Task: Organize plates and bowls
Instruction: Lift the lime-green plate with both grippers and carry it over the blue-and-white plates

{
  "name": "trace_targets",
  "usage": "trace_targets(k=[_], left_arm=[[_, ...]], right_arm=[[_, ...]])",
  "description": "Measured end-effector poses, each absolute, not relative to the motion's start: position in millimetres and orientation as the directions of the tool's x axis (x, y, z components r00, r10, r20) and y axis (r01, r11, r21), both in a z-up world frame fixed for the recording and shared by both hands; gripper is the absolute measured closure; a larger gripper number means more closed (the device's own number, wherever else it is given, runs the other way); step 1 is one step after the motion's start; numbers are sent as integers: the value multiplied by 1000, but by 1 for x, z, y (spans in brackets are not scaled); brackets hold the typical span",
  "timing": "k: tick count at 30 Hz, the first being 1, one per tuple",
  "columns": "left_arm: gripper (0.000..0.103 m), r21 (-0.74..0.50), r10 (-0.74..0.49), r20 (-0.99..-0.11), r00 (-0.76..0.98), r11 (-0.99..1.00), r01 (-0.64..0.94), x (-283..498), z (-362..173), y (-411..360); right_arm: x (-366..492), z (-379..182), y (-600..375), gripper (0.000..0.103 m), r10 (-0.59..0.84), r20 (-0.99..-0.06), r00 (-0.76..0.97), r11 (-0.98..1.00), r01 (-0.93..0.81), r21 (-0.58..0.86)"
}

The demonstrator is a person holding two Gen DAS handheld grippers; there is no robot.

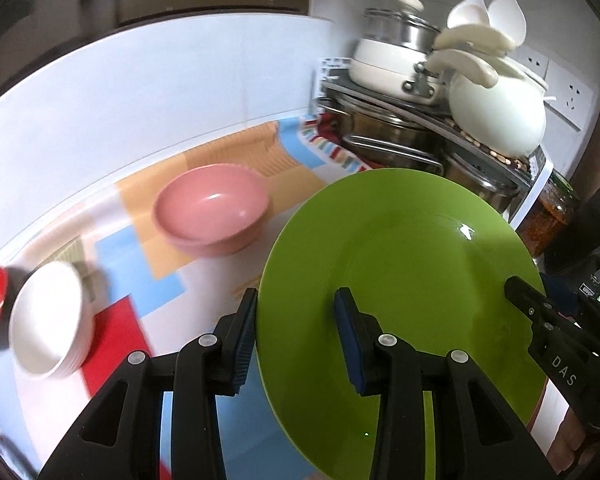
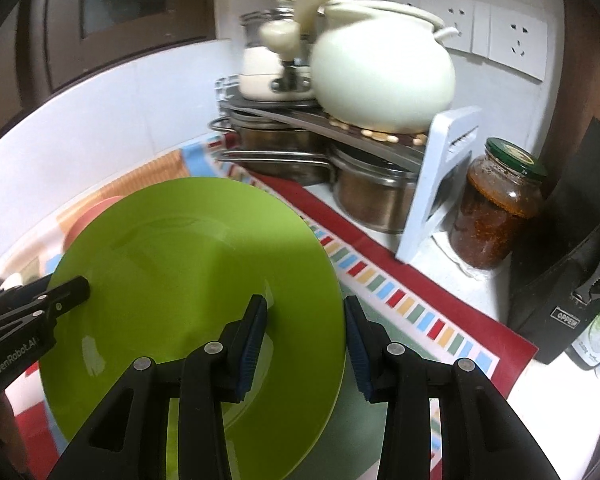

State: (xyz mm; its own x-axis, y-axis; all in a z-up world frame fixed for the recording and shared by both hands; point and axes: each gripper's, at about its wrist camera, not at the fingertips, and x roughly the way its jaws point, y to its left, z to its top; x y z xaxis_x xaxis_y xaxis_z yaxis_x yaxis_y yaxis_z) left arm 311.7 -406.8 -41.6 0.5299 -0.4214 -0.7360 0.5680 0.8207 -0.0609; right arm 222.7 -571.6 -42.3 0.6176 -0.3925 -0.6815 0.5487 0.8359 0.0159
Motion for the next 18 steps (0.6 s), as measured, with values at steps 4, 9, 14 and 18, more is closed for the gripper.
trace_targets(k=[4,9,14,18], left_arm=[[65,-63,-395,-737,549,848,526,301,-40,-375],[65,-64,-358,-738,572,881,469,289,-38,-339],[65,-65,-334,-734,591,902,428,279,-34,-307],[66,-69,-322,-730,603,913,403,271,-31,-282]], right_arm=[[219,-38,-550,63,-364,-682,634,861,508,13],[214,-36,-520,63,-320,-684,656,892,452,16],[211,-33,-490,63,-285,-677,679,916,400,15],[208,-29,-467,63,-268,-670,692,928,372,13]])
